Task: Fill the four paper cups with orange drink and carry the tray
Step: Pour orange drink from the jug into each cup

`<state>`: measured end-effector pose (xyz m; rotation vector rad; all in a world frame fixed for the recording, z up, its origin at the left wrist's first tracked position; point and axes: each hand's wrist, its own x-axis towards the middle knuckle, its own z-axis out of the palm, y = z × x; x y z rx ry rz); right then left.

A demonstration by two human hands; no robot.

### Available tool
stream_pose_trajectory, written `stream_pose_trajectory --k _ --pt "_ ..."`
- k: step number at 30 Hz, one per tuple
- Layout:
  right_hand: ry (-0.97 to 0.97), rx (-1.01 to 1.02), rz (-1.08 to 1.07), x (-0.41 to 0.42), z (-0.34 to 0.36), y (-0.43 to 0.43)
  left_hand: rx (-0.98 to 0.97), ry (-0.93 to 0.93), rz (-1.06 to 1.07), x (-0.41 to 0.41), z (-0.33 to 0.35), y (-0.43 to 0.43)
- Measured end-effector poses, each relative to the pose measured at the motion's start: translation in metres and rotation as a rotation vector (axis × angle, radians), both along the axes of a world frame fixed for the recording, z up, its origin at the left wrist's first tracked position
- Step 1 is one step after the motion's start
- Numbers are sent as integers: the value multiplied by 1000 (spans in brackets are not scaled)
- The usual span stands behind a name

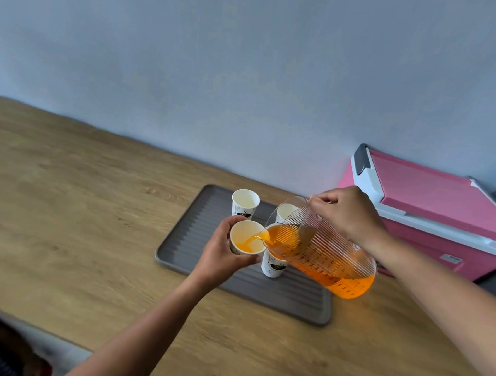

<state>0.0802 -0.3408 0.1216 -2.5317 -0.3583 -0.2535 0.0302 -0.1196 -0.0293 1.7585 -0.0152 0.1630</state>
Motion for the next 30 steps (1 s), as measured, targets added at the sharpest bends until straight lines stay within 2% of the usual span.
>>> stream_pose_trajectory --k 30 --pt "29 -101 -4 -7 3 6 7 40 9 -3 -6 -1"
